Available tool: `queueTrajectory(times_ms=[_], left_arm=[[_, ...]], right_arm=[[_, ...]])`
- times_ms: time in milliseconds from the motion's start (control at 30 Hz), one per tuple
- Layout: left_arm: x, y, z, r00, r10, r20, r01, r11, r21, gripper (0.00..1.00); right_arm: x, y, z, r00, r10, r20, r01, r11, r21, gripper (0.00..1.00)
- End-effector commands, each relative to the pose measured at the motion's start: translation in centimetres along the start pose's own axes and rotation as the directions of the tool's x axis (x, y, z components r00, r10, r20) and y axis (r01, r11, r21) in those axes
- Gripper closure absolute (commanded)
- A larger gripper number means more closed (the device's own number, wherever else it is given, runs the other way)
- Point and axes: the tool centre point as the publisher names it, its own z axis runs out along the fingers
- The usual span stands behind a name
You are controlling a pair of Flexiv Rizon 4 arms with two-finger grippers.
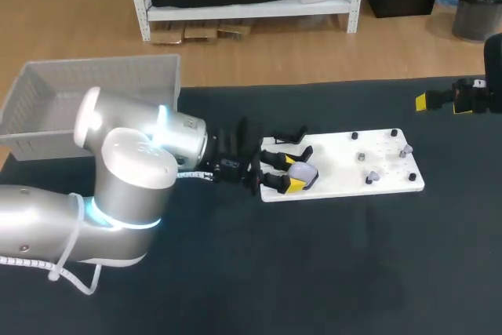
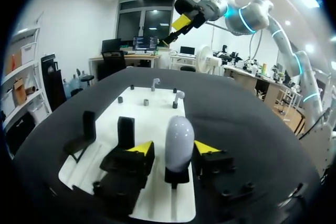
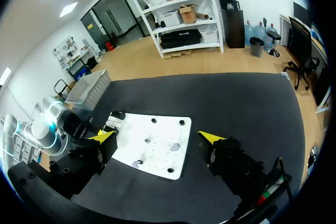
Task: Pick up each earbud case from the left stands, insert the matching earbuds, close the lid, and place the case in the box.
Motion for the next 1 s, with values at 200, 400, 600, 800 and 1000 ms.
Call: queueTrajectory(times_ms=[200, 400, 600, 800, 1000], left_arm=[[0.3, 0.1, 0.4, 1.000, 0.003, 0.010, -0.003, 1.000, 0.008, 0.67], [0.3, 0.1, 0.4, 1.000, 0.003, 0.012, -0.003, 1.000, 0.010, 1.00], [-0.3, -0.4, 0.1, 1.000, 0.015, 0.021, -0.016, 1.000, 0.015, 1.00], [-1.7, -1.1, -1.4, 0.998, 0.046, 0.046, -0.046, 0.999, -0.009, 1.00], [-3.2, -1.4, -2.9, 0.996, 0.072, 0.061, -0.071, 0.997, -0.021, 1.00]], right_arm=[[0.0, -0.1, 0.0, 1.000, -0.001, -0.001, 0.001, 1.000, -0.004, 0.00], [0.0, -0.1, 0.0, 1.000, -0.001, -0.001, 0.001, 1.000, -0.004, 0.00], [0.0, -0.1, 0.0, 1.000, -0.001, -0.001, 0.001, 1.000, -0.004, 0.00], [0.0, -0.1, 0.0, 1.000, -0.001, -0.001, 0.001, 1.000, -0.004, 0.00], [0.0, -0.1, 0.0, 1.000, -0.001, -0.001, 0.001, 1.000, -0.004, 0.00]])
